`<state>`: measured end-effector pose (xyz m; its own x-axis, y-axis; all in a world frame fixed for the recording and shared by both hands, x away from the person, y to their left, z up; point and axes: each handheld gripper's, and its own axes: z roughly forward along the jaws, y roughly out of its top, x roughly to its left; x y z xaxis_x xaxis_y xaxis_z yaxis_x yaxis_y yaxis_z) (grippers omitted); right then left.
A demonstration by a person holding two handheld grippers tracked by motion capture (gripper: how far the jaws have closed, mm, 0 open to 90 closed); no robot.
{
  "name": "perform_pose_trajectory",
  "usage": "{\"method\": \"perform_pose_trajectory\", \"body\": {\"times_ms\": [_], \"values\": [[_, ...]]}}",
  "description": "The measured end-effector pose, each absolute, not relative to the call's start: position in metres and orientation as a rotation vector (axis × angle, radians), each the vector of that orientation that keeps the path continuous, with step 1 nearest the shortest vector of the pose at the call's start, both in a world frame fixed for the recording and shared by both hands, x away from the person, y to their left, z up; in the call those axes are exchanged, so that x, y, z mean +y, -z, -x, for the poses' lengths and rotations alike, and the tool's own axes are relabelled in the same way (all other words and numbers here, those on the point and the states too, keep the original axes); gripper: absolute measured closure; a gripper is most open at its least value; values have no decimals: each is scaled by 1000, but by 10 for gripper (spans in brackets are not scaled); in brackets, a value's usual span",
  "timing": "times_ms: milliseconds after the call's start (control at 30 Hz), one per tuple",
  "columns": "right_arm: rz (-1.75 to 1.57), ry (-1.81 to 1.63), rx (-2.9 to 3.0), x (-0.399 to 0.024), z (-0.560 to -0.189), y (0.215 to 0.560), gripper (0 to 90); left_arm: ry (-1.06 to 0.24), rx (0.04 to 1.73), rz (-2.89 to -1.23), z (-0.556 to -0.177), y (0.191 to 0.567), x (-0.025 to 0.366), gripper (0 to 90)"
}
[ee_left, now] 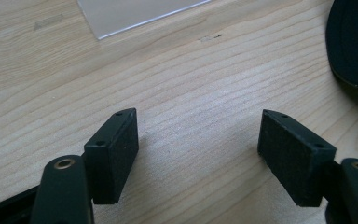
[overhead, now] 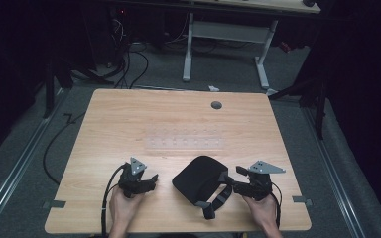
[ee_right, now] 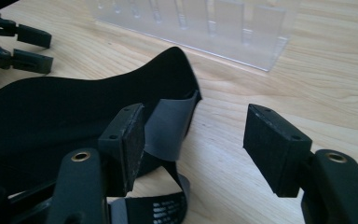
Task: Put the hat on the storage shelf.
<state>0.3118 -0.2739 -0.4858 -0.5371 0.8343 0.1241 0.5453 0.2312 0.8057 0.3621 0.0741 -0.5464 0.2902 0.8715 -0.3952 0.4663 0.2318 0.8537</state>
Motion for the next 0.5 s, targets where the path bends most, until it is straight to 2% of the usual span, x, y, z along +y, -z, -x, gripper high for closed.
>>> {"method": "perform_pose_trajectory", "body": {"times_ms": [500], "values": [[-1291,-1234,2279,-251,-332,503,372,-443,1345,-1403,-362,546,74,286]]}}
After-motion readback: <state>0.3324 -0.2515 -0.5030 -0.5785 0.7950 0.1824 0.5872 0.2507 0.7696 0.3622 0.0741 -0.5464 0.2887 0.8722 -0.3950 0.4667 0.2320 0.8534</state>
